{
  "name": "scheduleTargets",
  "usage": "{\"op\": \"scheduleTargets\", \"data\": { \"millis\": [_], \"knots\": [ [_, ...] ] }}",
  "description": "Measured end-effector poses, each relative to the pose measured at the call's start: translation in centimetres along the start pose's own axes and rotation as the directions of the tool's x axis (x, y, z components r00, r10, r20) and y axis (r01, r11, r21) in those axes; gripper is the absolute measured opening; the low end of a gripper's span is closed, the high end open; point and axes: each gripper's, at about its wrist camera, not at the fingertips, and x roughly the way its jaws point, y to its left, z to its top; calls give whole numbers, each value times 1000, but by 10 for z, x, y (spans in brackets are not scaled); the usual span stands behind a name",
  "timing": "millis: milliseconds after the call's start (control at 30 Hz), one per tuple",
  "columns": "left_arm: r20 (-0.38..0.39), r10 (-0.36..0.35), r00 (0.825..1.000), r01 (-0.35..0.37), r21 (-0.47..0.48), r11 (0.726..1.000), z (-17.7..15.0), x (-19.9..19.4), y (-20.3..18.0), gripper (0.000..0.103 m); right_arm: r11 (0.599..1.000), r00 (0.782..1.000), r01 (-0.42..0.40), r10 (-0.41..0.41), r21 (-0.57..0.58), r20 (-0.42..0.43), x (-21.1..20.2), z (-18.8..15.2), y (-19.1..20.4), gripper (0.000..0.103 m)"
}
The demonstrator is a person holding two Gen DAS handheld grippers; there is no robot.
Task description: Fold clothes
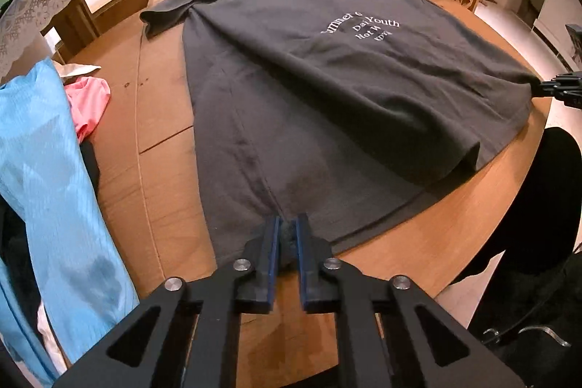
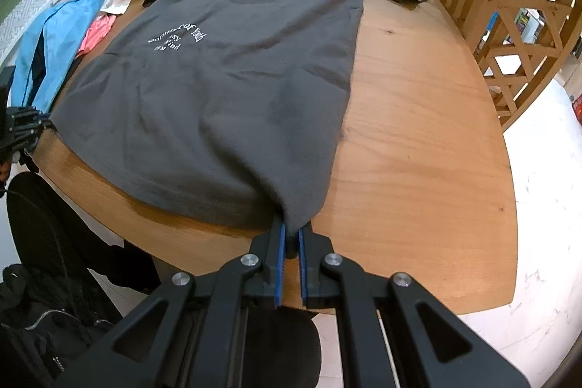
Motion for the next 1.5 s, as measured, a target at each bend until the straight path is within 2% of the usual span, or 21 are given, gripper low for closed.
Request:
{"op": "scheduleTargets", "data": {
  "millis": [167,267,333,400,533,600,733,933,1067,1167,1267,1367,1500],
  "knots": [
    [82,-46,996,55,-109,993,-5,-26,19,5,1000,1000,20,-20,1,17,0,0,-2,6],
    [147,-8,989,36,-188,982,-18,-54,43,5,1000,999,24,-24,15,24,-4,1,-4,5],
    [176,47,983,-1,-253,968,-32,-70,63,5,1000,1000,20,-21,16,21,-4,0,-2,5],
    [203,4,979,67,-342,937,-51,-74,83,6,1000,1000,17,-17,16,17,-4,-1,0,5],
    [110,-21,994,63,-386,920,-72,-39,87,6,1000,1000,9,-9,16,9,-5,-2,3,6],
    [114,-18,993,60,-378,924,-67,-38,83,6,1000,1000,8,-8,10,12,-6,-4,3,7],
    [131,-7,991,54,-355,933,-56,-43,78,6,1000,1000,11,-11,-13,29,-11,-13,-1,28],
    [132,6,991,38,-332,943,-54,-54,78,6,999,998,17,-14,-49,54,-18,-25,-6,29],
    [123,-8,992,52,-351,935,-58,-52,82,6,997,997,21,-16,-73,70,-23,-34,-9,29],
    [113,-14,993,54,-364,930,-58,-49,82,6,988,998,8,2,-155,67,-19,-38,4,29],
    [108,-9,994,47,-359,932,-56,-51,80,6,980,996,48,-32,-192,82,-14,-36,9,28],
    [115,1,993,40,-352,935,-53,-56,80,6,981,993,71,-52,-179,110,-9,-21,4,28],
    [121,9,993,33,-342,939,-40,-58,82,6,994,985,-24,42,-108,170,-19,23,-5,27]
  ]
}}
